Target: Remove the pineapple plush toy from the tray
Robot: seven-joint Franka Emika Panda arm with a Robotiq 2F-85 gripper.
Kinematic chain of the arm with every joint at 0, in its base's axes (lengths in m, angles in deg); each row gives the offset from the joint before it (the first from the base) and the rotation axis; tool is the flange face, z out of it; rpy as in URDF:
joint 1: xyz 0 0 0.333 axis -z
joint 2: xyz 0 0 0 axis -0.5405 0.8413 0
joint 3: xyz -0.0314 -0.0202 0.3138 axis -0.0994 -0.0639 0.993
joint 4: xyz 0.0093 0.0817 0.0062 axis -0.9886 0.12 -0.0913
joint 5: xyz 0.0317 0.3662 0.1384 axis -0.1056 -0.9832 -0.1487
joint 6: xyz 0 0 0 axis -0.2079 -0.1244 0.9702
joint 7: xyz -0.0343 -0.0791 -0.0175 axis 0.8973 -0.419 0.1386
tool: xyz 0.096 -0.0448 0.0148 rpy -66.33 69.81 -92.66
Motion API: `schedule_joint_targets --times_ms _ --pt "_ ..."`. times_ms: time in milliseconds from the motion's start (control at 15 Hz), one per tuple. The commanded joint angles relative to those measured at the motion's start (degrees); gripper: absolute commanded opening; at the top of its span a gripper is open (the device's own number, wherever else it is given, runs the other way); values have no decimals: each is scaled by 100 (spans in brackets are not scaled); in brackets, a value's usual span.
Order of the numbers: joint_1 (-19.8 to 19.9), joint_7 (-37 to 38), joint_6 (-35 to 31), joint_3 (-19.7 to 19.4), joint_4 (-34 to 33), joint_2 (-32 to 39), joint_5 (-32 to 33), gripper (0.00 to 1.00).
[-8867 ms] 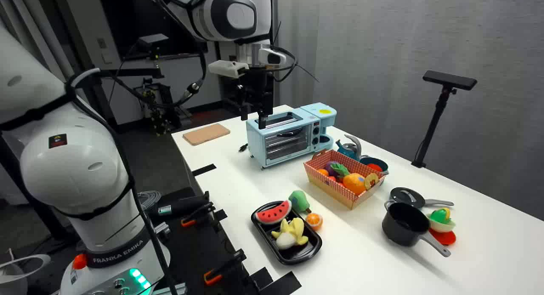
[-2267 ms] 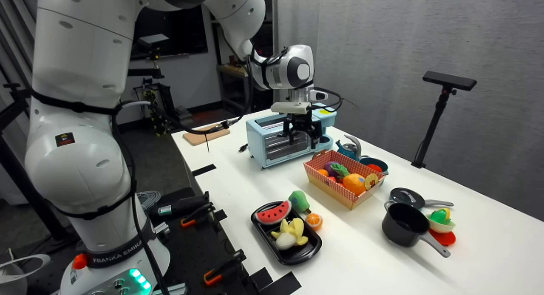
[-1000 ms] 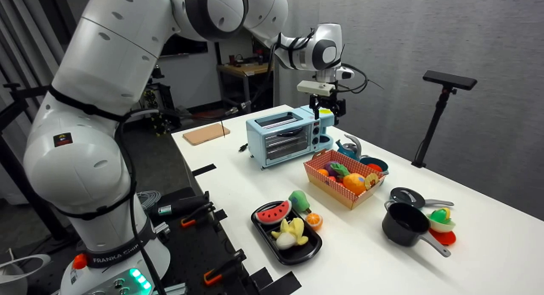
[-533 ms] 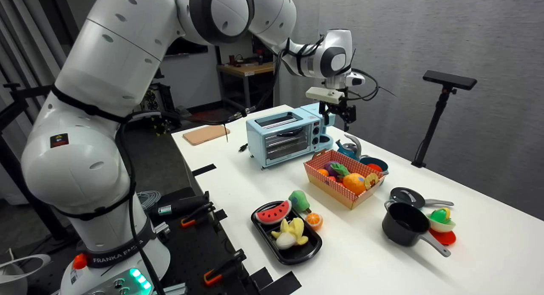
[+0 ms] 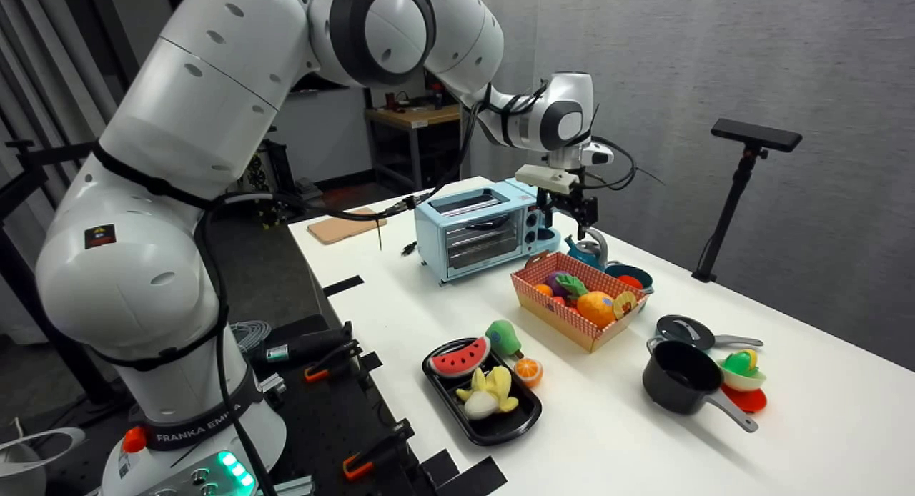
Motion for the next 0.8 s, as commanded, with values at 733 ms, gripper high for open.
schedule_joint_targets --times_ms 733 --pt "260 -93 -1151 55 991 -157 -268 100"
